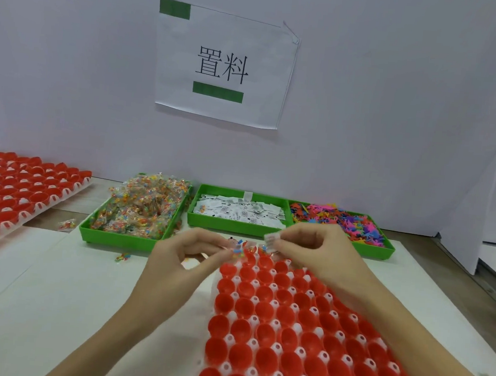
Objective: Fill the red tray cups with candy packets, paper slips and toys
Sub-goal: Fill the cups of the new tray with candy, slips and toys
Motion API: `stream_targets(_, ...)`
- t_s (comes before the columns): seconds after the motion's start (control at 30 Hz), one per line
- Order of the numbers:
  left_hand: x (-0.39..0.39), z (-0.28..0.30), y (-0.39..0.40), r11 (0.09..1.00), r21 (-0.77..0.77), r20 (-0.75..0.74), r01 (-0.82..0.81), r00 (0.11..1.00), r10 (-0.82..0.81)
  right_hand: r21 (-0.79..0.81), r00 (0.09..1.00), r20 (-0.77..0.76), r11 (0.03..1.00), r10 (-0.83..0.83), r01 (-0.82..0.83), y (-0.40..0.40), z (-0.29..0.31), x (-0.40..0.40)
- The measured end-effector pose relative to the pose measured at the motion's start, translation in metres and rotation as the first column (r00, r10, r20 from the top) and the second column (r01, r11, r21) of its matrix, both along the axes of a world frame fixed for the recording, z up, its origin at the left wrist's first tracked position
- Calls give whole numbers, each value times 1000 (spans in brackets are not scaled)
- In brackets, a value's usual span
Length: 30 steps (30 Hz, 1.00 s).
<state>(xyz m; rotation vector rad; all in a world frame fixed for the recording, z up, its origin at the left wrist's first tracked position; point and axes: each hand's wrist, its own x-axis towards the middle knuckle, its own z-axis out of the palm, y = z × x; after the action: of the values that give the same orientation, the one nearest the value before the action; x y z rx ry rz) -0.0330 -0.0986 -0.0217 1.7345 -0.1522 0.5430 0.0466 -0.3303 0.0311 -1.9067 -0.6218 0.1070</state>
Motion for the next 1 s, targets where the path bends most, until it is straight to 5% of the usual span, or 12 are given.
stream_targets(0.2,-17,0,-34,990,73,-14,124,992,-124,-53,996,27,995,86,-85,-6,-9,-39)
stream_targets(0.8,-24,1,-48,991,-77,-77,110,990,-116,33,984,-113,991,136,-133,-27,-3,-40)
stream_targets(1.0,-20,3,-40,981,-161,-115,108,985,-127,-85,995,-34,992,-95,91,-41,12,23)
